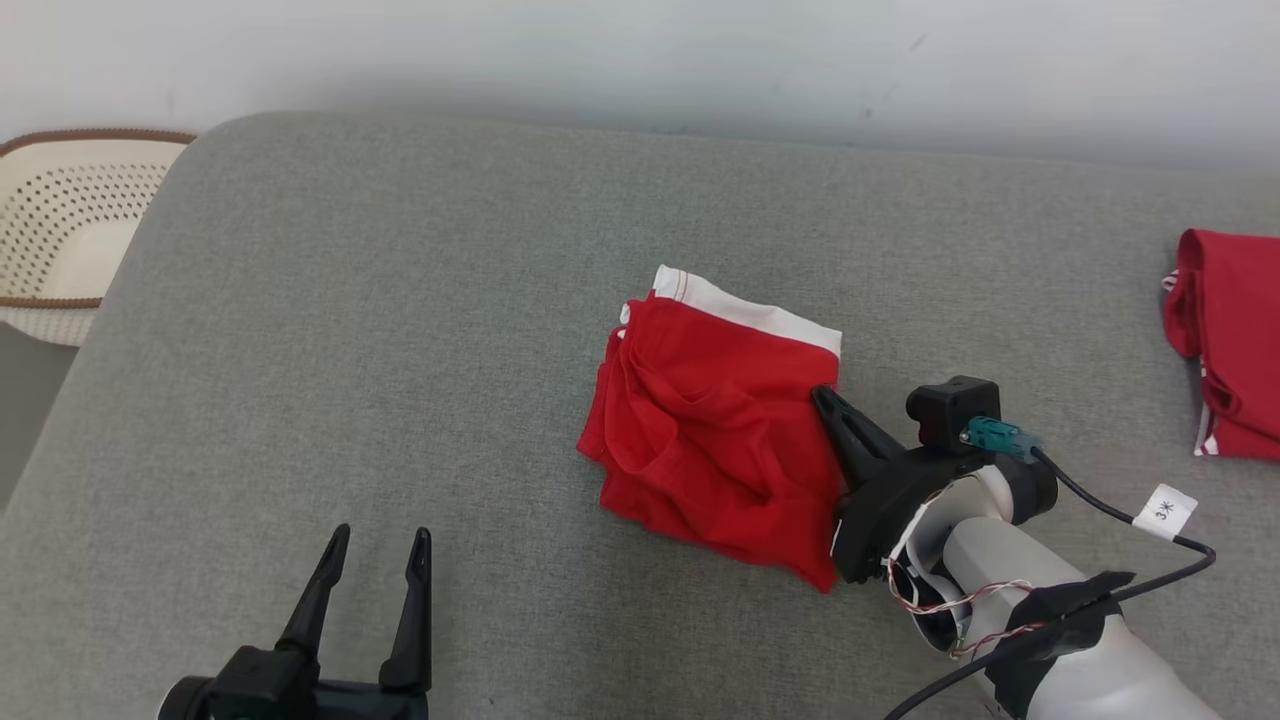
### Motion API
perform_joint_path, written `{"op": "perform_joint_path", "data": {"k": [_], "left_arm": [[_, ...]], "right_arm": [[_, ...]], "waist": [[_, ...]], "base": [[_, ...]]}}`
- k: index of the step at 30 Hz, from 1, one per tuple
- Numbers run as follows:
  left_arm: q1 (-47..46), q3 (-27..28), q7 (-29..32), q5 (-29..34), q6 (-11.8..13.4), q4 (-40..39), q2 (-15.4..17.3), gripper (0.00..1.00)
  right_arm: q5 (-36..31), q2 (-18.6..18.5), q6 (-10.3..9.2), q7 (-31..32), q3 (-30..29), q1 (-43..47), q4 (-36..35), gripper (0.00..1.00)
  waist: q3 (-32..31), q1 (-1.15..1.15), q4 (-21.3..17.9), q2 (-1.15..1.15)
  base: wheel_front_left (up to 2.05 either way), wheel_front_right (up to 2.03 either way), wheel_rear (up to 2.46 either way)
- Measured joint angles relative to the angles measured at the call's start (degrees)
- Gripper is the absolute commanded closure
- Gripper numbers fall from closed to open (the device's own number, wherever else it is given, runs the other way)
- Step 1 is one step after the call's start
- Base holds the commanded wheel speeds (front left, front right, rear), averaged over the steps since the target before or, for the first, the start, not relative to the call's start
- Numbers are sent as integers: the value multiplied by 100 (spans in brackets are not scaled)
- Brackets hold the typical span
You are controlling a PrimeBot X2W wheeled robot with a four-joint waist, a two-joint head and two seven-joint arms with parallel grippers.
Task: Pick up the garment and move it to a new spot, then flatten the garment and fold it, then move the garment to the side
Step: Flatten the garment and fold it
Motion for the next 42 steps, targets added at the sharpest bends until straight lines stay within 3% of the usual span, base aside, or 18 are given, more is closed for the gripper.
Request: {"op": "perform_joint_path", "data": {"k": [12,21,29,33,35,36,37,42], "left_arm": [[-44,21,0,-10,-1,54,0,0],[-66,-12,0,-53,9,57,0,0],[-65,-22,0,-93,54,70,0,0],[-49,19,0,-92,73,67,0,0],[-25,25,0,-92,80,56,0,0],[-15,29,0,-92,87,46,0,0],[-6,35,0,-92,92,37,0,0],[55,87,0,-88,107,-7,0,0]], "right_arm": [[-423,450,0,0,-109,165,-55,100],[-257,780,0,-1,218,377,-441,100],[60,882,0,-1,671,552,-521,100],[135,856,0,0,600,565,-636,100],[144,771,0,0,476,565,-683,56],[140,710,0,0,366,563,-753,7],[116,649,0,0,230,551,-816,0],[-153,324,0,0,-488,550,-1023,0]], "waist": [[122,0,241,0],[101,0,319,0],[52,0,372,0],[1,0,338,0],[-29,0,307,0],[-42,0,290,0],[-54,0,270,0],[-116,0,164,0]], "base": [[0,0,0],[0,0,0],[0,0,0],[0,0,0],[0,0,0],[0,0,0],[0,0,0],[0,0,0]]}}
